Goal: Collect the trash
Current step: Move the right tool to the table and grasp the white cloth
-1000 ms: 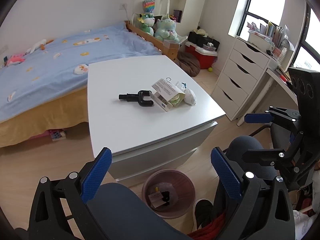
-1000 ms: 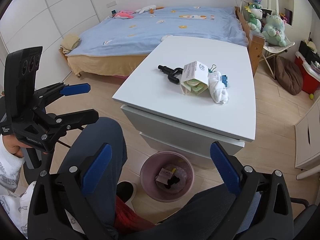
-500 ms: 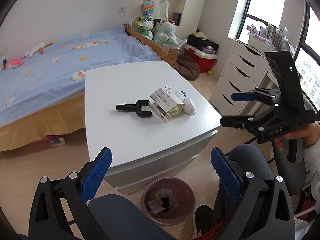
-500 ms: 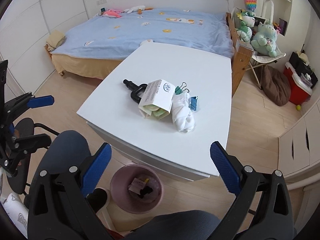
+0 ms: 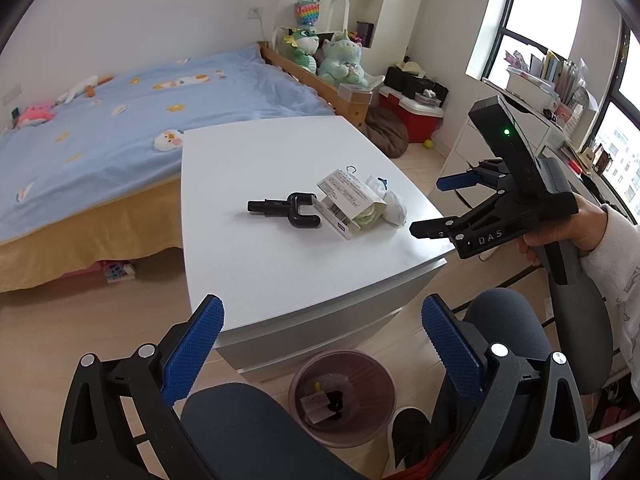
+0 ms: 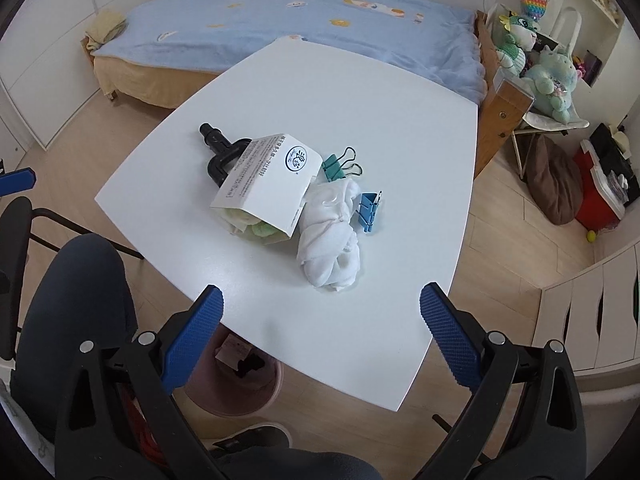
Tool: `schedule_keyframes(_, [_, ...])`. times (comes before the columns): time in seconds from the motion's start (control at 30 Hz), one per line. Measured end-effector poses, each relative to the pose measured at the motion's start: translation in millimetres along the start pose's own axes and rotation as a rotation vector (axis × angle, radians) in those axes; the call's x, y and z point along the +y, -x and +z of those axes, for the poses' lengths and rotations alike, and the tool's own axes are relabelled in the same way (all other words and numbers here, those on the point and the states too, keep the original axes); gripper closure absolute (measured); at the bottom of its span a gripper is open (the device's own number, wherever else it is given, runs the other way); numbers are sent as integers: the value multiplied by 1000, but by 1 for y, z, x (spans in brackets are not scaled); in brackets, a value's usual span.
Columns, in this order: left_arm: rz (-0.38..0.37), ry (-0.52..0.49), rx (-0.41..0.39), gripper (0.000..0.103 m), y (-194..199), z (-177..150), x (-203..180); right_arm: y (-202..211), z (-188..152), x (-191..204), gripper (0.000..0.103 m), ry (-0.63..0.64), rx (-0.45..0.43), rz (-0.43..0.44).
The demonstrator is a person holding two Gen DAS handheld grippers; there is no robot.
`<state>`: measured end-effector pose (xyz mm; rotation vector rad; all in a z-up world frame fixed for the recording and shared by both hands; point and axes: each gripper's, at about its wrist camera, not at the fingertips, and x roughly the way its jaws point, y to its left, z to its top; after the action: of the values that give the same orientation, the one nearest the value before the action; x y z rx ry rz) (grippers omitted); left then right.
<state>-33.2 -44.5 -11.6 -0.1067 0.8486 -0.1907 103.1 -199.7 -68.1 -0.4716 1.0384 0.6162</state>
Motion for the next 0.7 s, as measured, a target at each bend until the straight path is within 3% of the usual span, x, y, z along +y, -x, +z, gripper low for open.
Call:
schedule_keyframes(0.27, [0, 13, 8, 8, -2, -2, 7, -24, 13, -2, 30, 39, 46, -2])
schedule_keyframes(0.6, [4, 32, 16, 8, -6, -4, 14, -38, 18, 0, 50, 70, 66, -4])
schedule_keyframes(0.7, [3, 37, 20, 8, -7, -5, 15, -40, 19, -1, 62, 70, 70, -2])
